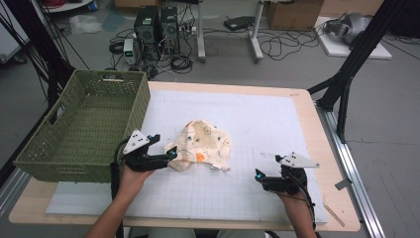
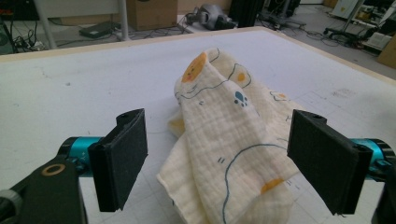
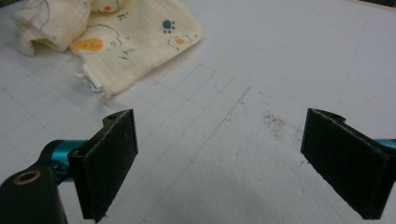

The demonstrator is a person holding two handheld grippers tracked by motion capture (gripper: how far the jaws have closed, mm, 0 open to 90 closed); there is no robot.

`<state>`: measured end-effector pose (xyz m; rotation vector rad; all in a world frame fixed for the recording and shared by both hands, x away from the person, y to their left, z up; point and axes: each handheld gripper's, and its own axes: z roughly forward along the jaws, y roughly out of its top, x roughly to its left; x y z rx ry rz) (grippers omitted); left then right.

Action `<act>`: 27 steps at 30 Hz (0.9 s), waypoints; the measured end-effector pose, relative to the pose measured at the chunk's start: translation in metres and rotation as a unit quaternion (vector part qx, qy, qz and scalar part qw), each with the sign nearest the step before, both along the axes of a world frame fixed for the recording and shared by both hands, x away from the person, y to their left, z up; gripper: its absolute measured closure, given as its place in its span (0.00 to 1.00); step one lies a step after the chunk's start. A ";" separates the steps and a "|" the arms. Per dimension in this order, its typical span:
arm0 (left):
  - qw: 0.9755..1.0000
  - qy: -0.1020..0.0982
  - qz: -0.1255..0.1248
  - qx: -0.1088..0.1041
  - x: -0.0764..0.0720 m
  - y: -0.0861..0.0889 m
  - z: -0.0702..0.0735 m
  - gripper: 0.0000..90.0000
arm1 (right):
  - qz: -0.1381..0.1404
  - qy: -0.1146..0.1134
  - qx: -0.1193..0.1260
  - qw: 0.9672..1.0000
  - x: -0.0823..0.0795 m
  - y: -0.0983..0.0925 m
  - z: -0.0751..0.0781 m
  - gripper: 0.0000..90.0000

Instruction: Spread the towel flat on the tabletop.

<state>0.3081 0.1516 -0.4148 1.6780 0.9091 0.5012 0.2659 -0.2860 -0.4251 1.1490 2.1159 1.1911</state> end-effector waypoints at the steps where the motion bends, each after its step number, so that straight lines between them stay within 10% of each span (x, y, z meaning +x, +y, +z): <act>1: 1.000 0.002 -0.002 -0.005 0.001 0.000 -0.001 0.23 | 0.003 0.000 0.004 1.000 0.001 0.001 0.000 0.11; 27: 1.000 0.000 0.005 -0.026 0.001 0.008 0.005 0.24 | 0.116 0.021 -0.042 0.992 0.050 0.103 -0.012 0.26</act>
